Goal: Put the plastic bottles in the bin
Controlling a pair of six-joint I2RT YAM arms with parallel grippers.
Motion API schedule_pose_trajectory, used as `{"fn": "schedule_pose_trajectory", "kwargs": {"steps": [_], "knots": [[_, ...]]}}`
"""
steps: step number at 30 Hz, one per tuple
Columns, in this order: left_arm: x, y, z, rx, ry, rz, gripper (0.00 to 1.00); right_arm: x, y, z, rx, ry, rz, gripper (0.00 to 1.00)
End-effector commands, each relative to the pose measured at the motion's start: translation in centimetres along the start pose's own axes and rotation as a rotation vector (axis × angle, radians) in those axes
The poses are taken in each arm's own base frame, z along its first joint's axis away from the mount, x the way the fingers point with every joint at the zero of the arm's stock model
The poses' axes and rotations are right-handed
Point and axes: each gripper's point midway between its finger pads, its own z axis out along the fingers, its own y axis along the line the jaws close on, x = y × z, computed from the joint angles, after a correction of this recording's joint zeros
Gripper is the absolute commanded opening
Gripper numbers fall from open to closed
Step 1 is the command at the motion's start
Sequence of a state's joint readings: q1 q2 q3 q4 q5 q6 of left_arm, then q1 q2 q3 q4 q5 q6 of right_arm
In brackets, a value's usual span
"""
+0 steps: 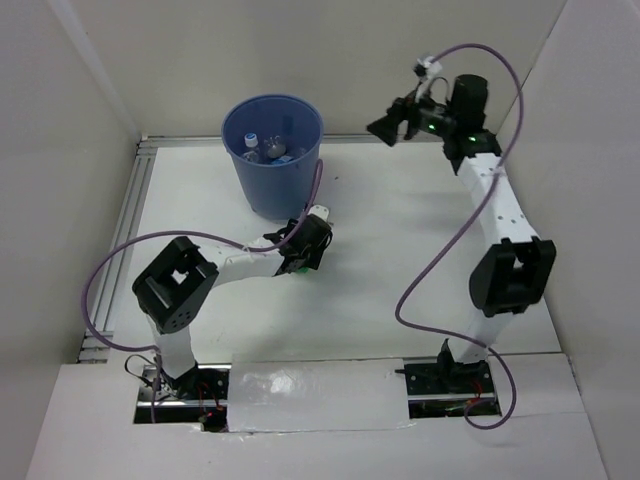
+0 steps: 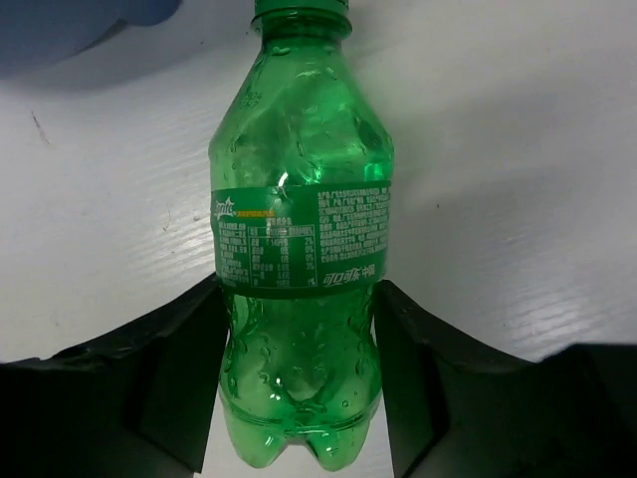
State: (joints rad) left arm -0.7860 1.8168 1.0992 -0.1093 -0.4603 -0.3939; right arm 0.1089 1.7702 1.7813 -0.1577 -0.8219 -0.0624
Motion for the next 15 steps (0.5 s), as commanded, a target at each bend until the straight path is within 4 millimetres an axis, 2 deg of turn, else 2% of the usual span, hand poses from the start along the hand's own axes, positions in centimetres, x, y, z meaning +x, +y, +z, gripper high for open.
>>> {"fn": "schedule_pose_trajectory", "kwargs": {"steps": [1, 2, 3, 4, 5, 6, 8, 9, 10, 11, 12, 13, 15], "knots": [[-0.6, -0.5, 0.1, 0.021, -0.007, -0.002, 0.23, 0.8, 0.5, -5.7, 0.032, 0.033, 0.044, 0.79], [-1.2, -0.5, -0.4, 0.027, -0.023, -0.001, 0.17, 1.8, -0.1, -6.9, 0.061, 0.048, 0.07, 0.7], [-1.5, -1.1, -1.2, 0.049, -0.032, 0.006, 0.12, 4.9, -1.3, -8.8, 0.094, 0.085, 0.126, 0.59], [-3.5, -2.0, -3.2, 0.095, -0.09, 0.018, 0.05, 7.3, -0.9, -10.3, 0.102, 0.121, 0.155, 0.4], [-4.2, -2.4, -4.5, 0.123, -0.108, 0.015, 0.01, 6.8, -1.2, -11.3, 0.124, 0.117, 0.132, 0.29], [-6.1, -2.7, -5.9, 0.161, -0.155, 0.018, 0.0, 9.8, -1.8, -12.9, 0.16, 0.155, 0.182, 0.19], [-9.1, -4.3, -9.4, 0.279, -0.232, 0.026, 0.0, 11.9, -1.2, -14.8, 0.188, 0.193, 0.18, 0.07], [-11.2, -4.3, -11.7, 0.316, -0.292, 0.022, 0.0, 14.5, -1.0, -15.6, 0.199, 0.229, 0.187, 0.08], [-14.3, -4.6, -13.9, 0.351, -0.366, 0.007, 0.0, 15.8, -0.8, -16.2, 0.212, 0.252, 0.196, 0.17], [-15.8, -4.3, -14.8, 0.358, -0.391, 0.005, 0.0, 16.4, -0.8, -16.9, 0.235, 0.26, 0.184, 0.38], [-17.5, -4.3, -16.0, 0.365, -0.428, 0.002, 0.0, 19.0, -0.4, -17.3, 0.251, 0.301, 0.232, 0.63], [-21.1, -3.4, -18.2, 0.368, -0.507, -0.037, 0.0, 19.5, -0.3, -17.7, 0.259, 0.305, 0.233, 0.87], [-24.2, -1.5, -19.4, 0.353, -0.569, -0.081, 0.0, 20.7, 0.4, -18.0, 0.249, 0.326, 0.24, 0.89]]}}
